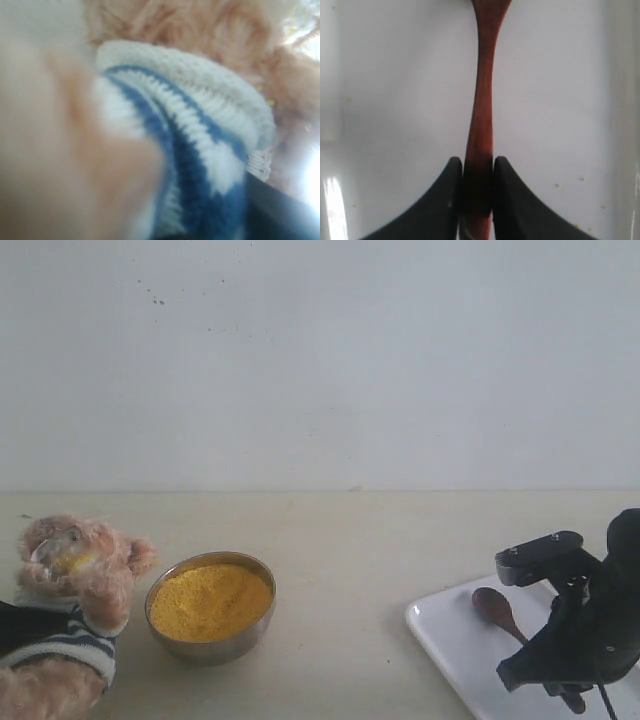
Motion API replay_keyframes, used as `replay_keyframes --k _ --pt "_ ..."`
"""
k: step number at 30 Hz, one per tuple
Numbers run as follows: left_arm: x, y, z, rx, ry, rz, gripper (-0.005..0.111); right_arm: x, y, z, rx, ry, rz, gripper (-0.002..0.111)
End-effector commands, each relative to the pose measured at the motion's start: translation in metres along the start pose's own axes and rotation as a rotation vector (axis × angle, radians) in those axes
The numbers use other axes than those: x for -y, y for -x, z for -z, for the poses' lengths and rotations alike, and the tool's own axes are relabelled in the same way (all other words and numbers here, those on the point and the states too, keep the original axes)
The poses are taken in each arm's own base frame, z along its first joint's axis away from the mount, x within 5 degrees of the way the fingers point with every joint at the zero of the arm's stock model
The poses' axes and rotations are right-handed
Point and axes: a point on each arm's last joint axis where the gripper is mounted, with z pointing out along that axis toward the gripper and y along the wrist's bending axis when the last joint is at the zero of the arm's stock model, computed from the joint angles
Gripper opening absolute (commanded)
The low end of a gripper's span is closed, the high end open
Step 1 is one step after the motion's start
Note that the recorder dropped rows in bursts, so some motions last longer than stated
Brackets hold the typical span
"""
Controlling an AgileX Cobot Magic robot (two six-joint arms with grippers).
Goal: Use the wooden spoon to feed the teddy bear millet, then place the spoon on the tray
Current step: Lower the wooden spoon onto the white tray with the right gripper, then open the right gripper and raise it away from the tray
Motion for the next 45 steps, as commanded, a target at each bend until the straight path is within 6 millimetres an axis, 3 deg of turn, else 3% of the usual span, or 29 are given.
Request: replay_keyframes --k 1,7,15,22,27,33,35,38,45 --pt "0.003 0.0 0.0 -0.01 -0.033 -0.01 0.004 0.001 -0.007 -0.011 -0.062 0.008 -0.014 0.0" --pt "0.003 0.0 0.0 -0.015 -0.031 -0.007 0.004 0.0 -0.01 -0.021 -0.09 0.012 -0.032 0.0" --pt "0.003 0.0 0.0 -0.006 -0.034 -0.004 0.004 0.0 -0.007 -0.02 -0.062 0.01 -0.042 0.033" --pt "0.003 0.0 0.0 -0.006 -0.034 -0.004 0.004 0.002 0.0 -0.011 -0.069 0.005 -0.086 0.041" --pt "0.003 0.0 0.0 -0.006 -0.034 -0.004 0.004 0.007 0.018 0.03 -0.013 -0.009 -0.111 0.041" --pt "0.003 0.0 0.0 -0.006 -0.034 -0.004 0.004 0.01 0.019 0.085 0.1 -0.034 -0.108 0.04" --pt "0.003 0.0 0.0 -0.006 -0.034 -0.004 0.004 0.011 0.014 0.1 0.151 -0.051 -0.122 0.031" --pt "0.003 0.0 0.0 -0.006 -0.034 -0.004 0.004 0.011 0.002 0.116 0.263 -0.07 -0.136 0.002" --pt "0.003 0.0 0.0 -0.006 -0.034 -0.004 0.004 0.001 -0.042 0.148 0.666 -0.027 -0.218 0.0"
